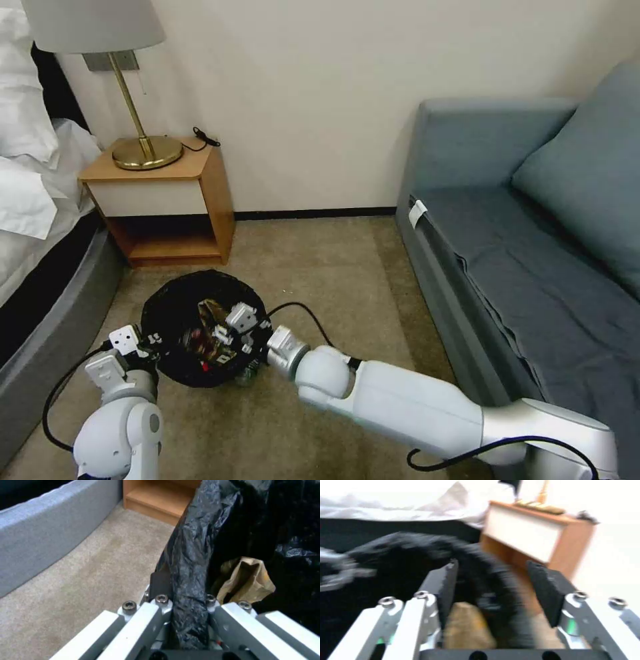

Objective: Pick up the trash bin, then pick up the garbage on the floor and place it into the trash bin.

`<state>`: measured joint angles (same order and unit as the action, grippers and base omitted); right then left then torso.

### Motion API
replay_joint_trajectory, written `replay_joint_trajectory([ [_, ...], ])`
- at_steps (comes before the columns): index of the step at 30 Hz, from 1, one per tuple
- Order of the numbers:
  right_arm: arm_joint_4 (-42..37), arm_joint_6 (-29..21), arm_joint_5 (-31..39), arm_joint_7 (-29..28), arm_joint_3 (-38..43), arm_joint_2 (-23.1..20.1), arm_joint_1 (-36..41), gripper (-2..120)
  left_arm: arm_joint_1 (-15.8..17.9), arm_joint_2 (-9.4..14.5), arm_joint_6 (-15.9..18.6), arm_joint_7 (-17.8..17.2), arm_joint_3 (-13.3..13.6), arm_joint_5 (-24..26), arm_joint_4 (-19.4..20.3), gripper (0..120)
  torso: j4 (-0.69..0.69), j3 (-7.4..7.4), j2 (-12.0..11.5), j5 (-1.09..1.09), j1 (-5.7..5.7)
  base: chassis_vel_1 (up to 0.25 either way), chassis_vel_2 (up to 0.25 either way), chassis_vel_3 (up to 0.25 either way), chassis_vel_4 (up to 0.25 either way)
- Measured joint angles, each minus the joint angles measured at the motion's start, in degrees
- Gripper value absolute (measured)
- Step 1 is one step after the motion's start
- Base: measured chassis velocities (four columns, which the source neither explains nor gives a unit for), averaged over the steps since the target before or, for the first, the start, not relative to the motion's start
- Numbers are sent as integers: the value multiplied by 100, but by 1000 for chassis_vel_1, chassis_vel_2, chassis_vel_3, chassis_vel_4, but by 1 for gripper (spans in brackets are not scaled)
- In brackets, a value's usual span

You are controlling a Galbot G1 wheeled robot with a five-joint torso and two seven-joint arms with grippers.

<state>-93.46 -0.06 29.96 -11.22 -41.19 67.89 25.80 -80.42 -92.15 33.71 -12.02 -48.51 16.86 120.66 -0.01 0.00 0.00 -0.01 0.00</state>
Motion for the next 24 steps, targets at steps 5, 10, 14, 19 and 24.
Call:
replay_joint_trajectory([
  [5, -598, 228, 77, 46, 804, -829, 165, 78, -7, 1, 0, 5, -35, 18, 48, 3, 1, 1, 0, -1, 0, 0, 0, 0, 0],
  [10, -1333, 307, 102, 125, 2102, -1412, 823, 96, -2, 1, 2, 9, -96, 12, 83, 3, 2, 0, 0, -2, 0, 0, 0, 0, 0],
  [14, -1878, 291, -87, 25, 3267, -1620, 1719, 99, 33, 1, -23, 26, -194, -75, 88, 3, 1, 0, 0, -1, 0, 0, 0, 0, 0],
  [19, -2932, -213, -350, -509, 4929, -1528, 3361, 100, 49, 24, -47, 38, -313, -98, 118, 3, 2, 0, 0, 1, 0, 0, 0, 0, 0],
  [24, -3521, -322, -740, -682, 5441, -1260, 4597, 100, 44, 71, -41, 35, -386, -72, 160, 3, 2, -1, 0, 1, 0, 0, 0, 0, 0],
])
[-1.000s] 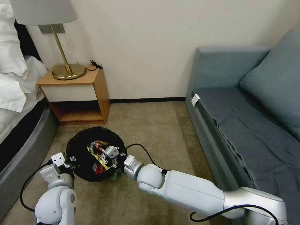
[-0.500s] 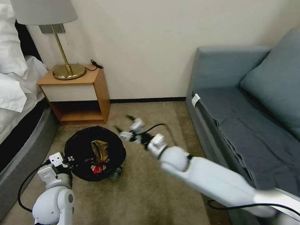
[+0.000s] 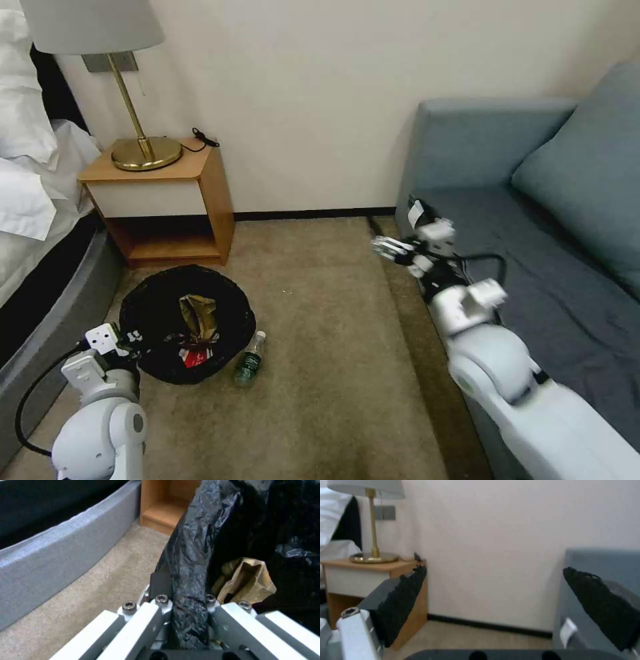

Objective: Pick up the trash bin, then pick up the garbage on the floor and place it into the trash bin.

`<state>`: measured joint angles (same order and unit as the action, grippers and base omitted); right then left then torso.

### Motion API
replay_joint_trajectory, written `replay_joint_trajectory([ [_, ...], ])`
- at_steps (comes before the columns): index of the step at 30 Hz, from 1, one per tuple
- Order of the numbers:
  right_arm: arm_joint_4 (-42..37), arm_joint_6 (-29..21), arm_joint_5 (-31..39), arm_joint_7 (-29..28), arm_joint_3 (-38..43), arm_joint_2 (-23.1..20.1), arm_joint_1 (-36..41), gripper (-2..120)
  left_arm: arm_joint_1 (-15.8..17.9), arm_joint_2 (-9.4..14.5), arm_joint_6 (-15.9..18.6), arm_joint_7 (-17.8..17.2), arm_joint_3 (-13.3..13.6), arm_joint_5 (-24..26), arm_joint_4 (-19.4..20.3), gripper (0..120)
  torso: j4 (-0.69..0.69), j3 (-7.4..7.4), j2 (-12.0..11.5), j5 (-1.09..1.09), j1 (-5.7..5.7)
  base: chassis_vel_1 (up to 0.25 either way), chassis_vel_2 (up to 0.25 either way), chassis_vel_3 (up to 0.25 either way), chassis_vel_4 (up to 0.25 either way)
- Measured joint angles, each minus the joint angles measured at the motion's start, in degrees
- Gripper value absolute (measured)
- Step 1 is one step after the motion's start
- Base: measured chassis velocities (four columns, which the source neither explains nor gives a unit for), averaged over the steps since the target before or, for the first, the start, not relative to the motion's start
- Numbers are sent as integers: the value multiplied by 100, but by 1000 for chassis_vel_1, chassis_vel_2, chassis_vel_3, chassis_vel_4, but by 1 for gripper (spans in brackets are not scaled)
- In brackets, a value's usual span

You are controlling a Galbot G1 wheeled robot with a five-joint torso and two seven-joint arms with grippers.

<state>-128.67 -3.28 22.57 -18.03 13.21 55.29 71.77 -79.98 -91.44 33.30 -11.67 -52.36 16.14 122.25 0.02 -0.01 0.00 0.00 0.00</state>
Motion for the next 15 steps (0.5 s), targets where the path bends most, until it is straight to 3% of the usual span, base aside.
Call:
replay_joint_trajectory([
  [7, -80, 171, -457, 29, 16, 408, 559, 100, -15, 7, 22, -10, -5, 36, 84, 3, -1, 0, 0, 0, 0, 0, 0, 0, 0],
  [10, -44, 306, -840, 113, -140, 905, 848, 100, -66, -9, 30, -17, -13, 43, 155, 3, -2, 0, 0, 1, 0, 0, 0, 0, 0],
  [15, 19, 368, -970, 147, -228, 1185, 915, 100, -102, -15, 39, -20, -34, 56, 198, 3, -2, 0, 0, 1, 1, 0, 0, 0, 0],
])
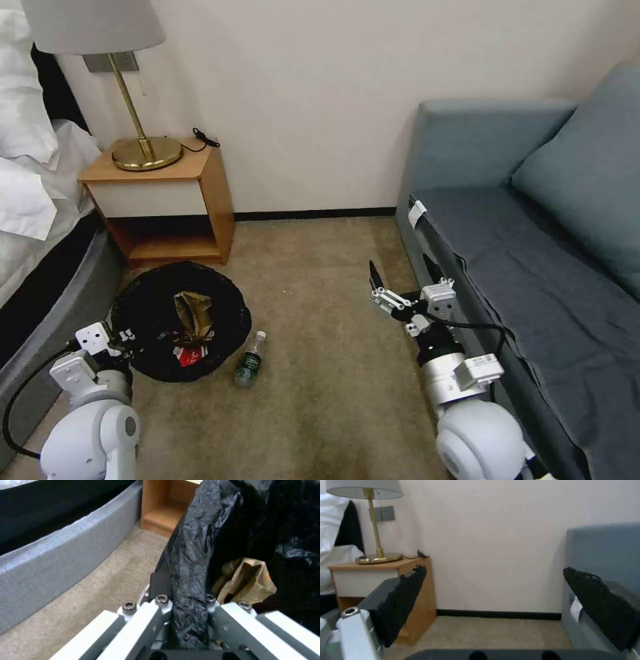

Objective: Pick up the trash bin, then pick up the garbage on the floor and place it into the trash bin.

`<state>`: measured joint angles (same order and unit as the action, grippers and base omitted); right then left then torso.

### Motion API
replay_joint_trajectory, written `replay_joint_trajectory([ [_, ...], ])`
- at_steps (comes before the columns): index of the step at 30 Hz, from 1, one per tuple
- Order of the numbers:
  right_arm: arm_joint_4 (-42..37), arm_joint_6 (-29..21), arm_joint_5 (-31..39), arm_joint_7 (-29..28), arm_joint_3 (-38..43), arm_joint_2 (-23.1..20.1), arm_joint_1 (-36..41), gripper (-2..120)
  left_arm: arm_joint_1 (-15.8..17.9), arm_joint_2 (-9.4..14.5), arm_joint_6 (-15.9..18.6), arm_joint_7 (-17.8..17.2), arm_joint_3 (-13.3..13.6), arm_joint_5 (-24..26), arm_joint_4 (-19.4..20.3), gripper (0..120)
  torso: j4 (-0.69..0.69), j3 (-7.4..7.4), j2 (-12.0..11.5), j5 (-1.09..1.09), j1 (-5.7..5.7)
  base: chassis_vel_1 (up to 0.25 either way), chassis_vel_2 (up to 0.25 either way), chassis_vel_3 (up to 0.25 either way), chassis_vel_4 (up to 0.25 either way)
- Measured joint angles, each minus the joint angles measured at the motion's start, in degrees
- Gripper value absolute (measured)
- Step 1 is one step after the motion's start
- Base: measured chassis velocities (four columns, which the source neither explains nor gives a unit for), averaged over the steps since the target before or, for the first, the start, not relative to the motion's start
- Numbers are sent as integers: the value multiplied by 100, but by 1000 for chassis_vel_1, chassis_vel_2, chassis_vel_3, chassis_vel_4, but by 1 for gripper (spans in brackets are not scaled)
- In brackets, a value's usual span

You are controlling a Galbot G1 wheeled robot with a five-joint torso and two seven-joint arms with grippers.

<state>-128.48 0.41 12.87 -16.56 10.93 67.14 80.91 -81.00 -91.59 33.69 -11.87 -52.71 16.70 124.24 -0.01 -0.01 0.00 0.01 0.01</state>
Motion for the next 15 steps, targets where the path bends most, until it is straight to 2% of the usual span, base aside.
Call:
replay_joint_trajectory([
  [4, 67, 23, -37, 18, -67, 34, -32, 100, -42, 0, 15, -8, -6, 41, 58, 3, 0, 0, 0, 0, 0, -29, 26, 36, -25],
  [8, 100, 27, -31, 23, -77, -20, -99, 100, -63, 16, 45, -19, -9, 94, 80, 3, 0, 0, 0, 0, 0, -120, 128, 120, -123],
  [12, 141, 27, -12, 24, -80, -80, -161, 100, -80, 131, 166, -82, -16, 330, 145, 3, 0, 1, 0, -2, 0, -177, 176, 184, -186],
  [15, 156, 27, 0, 24, -80, -110, -184, 100, -88, 328, 289, -113, -61, 541, 180, 3, 1, 1, 0, -1, -1, -203, 200, 204, -201],
])
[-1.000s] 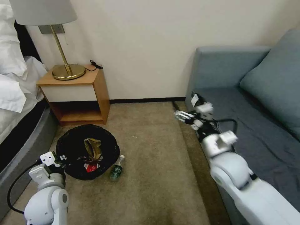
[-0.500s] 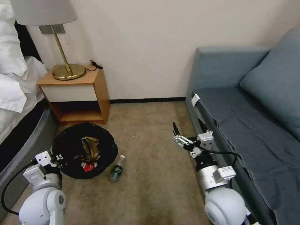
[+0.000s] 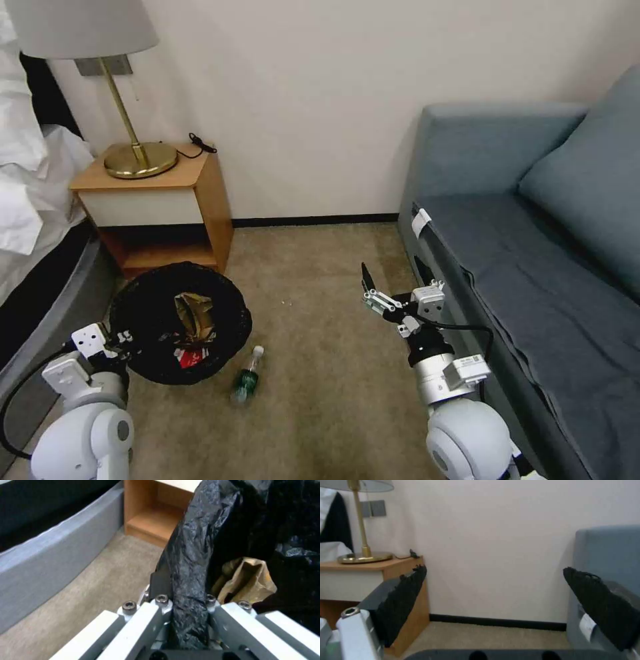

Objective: Pick up the trash bin, then pick up the garbage on the floor and place it into the trash bin.

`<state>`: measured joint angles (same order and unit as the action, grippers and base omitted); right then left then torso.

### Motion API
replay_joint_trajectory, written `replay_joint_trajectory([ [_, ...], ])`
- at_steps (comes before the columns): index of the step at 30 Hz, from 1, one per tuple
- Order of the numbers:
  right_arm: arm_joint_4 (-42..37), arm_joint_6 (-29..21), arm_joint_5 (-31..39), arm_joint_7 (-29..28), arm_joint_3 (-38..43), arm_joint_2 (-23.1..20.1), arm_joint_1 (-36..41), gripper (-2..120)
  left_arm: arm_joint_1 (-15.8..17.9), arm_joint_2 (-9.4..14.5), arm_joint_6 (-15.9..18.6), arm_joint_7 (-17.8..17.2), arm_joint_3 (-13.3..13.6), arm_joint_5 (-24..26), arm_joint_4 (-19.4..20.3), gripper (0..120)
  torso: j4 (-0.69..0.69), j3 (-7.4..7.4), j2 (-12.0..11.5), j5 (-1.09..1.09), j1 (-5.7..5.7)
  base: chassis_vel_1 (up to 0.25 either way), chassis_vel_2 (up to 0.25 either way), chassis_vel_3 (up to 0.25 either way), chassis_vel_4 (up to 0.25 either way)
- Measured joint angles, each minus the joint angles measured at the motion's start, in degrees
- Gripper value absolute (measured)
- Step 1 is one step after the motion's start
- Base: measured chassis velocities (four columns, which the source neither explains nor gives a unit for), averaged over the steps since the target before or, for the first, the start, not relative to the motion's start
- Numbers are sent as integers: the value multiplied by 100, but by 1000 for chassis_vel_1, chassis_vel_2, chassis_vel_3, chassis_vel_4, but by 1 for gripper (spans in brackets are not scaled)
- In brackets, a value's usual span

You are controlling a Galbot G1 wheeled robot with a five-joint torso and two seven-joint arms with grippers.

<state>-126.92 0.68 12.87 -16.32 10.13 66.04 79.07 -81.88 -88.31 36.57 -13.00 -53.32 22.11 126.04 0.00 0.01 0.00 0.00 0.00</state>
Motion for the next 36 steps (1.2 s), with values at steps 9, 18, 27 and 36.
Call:
replay_joint_trajectory([
  [9, 24, -89, 18, -27, -40, -107, -35, 100, -68, 378, 135, -36, 1, 373, 41, 3, 0, 0, 0, 0, 0, -159, 158, 157, -159],
  [18, 319, -1011, 1559, -531, -1183, -842, -1643, 100, -108, 410, 166, -59, 0, 394, 198, 3, 0, -1, 0, 1, 0, -24, 26, 17, -22],
  [27, 1352, -2019, 3694, -1482, -3036, -912, -4080, 100, -147, 572, 189, -73, -221, 494, 218, 3, -2, 0, 0, 3, 0, 0, 0, 0, 0],
  [36, 2645, -3102, 5628, -2394, -5051, 140, -5520, 100, -207, 712, 187, -71, -561, 711, 197, 3, -1, 0, 0, 1, 0, 0, 0, 0, 0],
])
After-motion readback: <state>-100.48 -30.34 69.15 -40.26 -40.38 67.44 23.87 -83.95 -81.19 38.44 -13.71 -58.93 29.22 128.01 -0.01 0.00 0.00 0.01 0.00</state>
